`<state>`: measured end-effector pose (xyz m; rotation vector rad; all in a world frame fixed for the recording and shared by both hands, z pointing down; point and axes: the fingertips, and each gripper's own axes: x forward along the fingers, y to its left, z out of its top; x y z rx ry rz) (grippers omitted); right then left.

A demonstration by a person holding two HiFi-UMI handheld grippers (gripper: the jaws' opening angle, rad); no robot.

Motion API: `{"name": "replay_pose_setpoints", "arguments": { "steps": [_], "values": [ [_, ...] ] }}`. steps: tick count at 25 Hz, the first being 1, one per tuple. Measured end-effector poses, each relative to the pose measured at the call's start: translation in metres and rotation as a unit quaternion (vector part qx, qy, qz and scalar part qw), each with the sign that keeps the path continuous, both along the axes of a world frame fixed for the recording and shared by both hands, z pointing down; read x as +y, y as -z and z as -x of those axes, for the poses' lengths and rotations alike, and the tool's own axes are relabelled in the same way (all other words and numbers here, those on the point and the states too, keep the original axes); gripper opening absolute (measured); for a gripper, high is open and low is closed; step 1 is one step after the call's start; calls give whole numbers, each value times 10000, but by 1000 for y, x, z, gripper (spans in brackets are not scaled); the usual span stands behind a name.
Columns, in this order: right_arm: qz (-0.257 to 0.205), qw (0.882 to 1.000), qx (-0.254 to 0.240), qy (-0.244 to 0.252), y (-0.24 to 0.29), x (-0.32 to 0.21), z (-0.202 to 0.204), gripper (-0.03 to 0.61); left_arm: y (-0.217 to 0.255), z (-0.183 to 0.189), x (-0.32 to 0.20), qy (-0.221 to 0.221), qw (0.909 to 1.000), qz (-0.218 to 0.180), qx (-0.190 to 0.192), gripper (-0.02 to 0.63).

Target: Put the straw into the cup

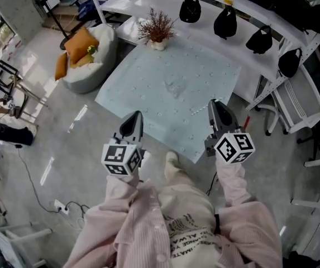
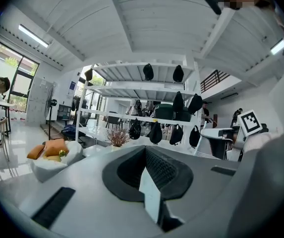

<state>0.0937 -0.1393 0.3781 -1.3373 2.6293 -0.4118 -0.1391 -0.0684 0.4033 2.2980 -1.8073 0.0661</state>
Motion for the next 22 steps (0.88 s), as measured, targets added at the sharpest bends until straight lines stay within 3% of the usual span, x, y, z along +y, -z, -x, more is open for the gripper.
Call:
{"name": "replay_pose_setpoints", "arguments": {
  "steps": [22],
  "values": [
    [257, 9996, -58, -71, -14, -169, 31, 12, -42, 17, -163, -142, 9975, 620, 294, 0]
  ]
}}
